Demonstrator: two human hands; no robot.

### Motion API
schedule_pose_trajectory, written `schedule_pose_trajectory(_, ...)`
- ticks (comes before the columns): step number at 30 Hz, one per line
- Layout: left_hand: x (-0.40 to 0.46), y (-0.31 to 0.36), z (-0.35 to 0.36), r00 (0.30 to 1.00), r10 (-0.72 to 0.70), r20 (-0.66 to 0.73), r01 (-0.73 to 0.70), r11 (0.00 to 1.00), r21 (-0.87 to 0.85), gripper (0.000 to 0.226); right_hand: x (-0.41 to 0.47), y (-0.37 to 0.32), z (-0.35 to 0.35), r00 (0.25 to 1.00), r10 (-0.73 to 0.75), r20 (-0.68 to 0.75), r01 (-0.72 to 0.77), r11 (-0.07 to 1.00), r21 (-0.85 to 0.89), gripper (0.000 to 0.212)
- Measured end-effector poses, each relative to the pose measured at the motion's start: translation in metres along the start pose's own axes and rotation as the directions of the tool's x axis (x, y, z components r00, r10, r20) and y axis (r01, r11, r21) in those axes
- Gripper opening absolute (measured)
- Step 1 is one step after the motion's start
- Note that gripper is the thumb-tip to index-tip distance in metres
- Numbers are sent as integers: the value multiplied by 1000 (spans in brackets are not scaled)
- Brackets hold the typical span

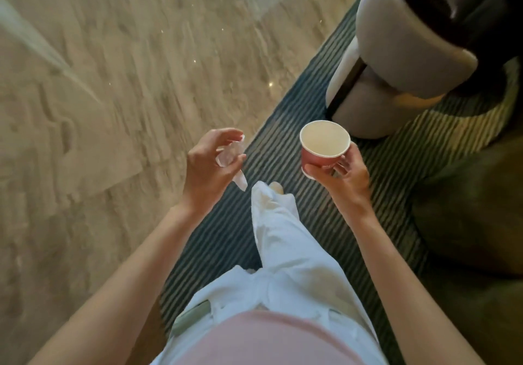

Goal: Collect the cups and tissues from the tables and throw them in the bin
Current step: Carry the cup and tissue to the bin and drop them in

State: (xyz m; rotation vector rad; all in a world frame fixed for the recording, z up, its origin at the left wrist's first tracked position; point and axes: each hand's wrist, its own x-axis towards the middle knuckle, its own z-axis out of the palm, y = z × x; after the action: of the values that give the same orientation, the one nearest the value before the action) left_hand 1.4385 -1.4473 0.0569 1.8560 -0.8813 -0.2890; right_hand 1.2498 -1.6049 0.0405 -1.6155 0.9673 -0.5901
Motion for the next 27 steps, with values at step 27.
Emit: schedule_pose_trajectory(27,759,-91,135,899,206,386,-170,978,-124,30,654,-92,57,920,93,-380,-93,995,20,62)
